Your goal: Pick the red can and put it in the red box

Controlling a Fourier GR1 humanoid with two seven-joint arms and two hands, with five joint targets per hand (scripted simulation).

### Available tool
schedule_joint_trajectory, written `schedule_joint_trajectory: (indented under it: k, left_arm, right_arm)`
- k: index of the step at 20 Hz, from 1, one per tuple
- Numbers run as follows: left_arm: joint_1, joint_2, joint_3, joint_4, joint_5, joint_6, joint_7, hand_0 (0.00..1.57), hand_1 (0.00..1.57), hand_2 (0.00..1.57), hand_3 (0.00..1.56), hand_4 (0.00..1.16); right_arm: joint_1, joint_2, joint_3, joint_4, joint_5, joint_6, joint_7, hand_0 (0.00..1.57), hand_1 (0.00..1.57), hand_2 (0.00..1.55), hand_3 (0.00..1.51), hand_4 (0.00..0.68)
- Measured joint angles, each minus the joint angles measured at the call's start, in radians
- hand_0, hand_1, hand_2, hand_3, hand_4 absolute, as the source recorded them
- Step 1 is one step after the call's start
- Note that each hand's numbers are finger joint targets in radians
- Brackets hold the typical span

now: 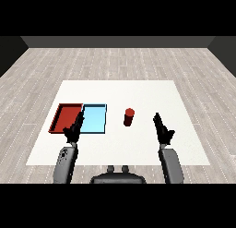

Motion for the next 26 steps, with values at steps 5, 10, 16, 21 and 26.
schedule_joint_trajectory:
  k: [5,10,16,21,26]
  left_arm:
    - [0.013,0.008,0.015,-0.002,-0.013,-0.001,-0.002,0.00,0.00,0.00,0.00,0.00]
    - [0.010,-0.006,0.045,-0.048,0.014,-0.006,-0.177,0.00,0.00,0.00,0.00,0.00]
    - [0.028,-0.007,0.070,-0.046,0.041,-0.035,-0.311,0.00,0.00,0.00,0.00,0.00]
    - [0.038,-0.003,0.080,-0.045,0.049,-0.049,-0.348,0.00,0.00,0.00,0.00,0.00]
    - [0.038,-0.016,0.070,-0.058,0.038,-0.035,-0.348,0.00,0.00,0.00,0.00,0.00]
  right_arm:
    - [-0.077,0.000,-0.014,0.071,0.026,-0.013,0.022,0.00,0.00,0.00,0.00,0.000]
    - [-0.128,0.023,-0.024,0.099,-0.019,0.033,-0.108,0.00,0.00,0.00,0.00,0.000]
    - [-0.184,0.024,-0.043,0.146,-0.053,0.072,-0.190,0.00,0.00,0.00,0.00,0.000]
    - [-0.211,0.027,-0.053,0.195,-0.053,0.072,-0.232,0.00,0.00,0.00,0.00,0.000]
    - [-0.233,0.015,-0.072,0.243,-0.064,0.086,-0.266,0.00,0.00,0.00,0.00,0.000]
